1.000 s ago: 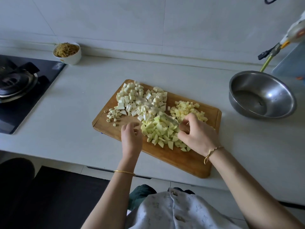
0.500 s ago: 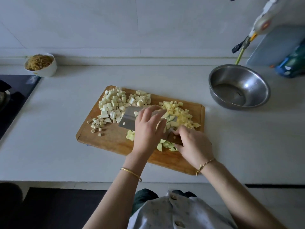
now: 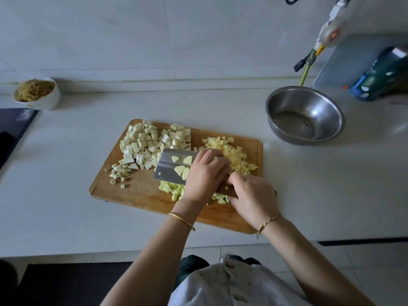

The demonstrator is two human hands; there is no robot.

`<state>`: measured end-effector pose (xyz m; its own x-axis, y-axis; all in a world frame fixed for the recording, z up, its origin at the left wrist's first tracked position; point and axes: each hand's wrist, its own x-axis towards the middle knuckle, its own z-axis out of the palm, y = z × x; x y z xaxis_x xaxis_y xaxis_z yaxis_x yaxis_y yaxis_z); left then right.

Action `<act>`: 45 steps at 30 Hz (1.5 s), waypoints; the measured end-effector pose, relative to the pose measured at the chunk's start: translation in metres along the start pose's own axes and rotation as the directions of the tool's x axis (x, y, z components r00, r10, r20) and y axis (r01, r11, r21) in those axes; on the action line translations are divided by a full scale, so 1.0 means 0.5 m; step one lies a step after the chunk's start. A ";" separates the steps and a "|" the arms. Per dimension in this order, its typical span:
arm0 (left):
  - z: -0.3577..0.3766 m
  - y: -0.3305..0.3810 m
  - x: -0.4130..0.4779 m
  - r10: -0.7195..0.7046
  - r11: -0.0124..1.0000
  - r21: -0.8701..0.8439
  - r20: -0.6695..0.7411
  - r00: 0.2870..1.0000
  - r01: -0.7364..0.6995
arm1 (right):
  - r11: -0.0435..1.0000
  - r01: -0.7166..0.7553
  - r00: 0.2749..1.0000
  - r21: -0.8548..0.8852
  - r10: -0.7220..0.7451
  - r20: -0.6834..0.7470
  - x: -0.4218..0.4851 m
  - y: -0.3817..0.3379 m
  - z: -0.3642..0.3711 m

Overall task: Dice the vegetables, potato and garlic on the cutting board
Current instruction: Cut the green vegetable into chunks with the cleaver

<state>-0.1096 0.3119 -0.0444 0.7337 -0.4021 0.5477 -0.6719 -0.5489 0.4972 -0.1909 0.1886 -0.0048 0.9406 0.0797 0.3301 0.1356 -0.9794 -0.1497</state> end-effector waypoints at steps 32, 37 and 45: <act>0.044 -0.024 -0.030 -0.375 0.921 0.075 -0.108 0.921 0.383 | 0.999 -0.020 1.000 0.033 0.019 0.022 -0.027 0.142 -0.004; 0.045 -0.032 -0.033 -0.487 0.866 0.055 -0.133 0.863 0.497 | 1.000 -0.020 1.000 0.008 0.020 0.021 -0.025 0.170 -0.016; 0.052 -0.034 -0.028 -0.549 0.826 0.053 -0.145 0.823 0.561 | 1.000 -0.021 1.000 0.012 0.021 0.013 -0.032 0.223 -0.042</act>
<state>-0.1059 0.3081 -0.0781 0.9584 0.0768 0.2750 -0.1382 -0.7181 0.6820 -0.1974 0.0740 -0.0070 0.9471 0.0619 0.3148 0.1198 -0.9785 -0.1680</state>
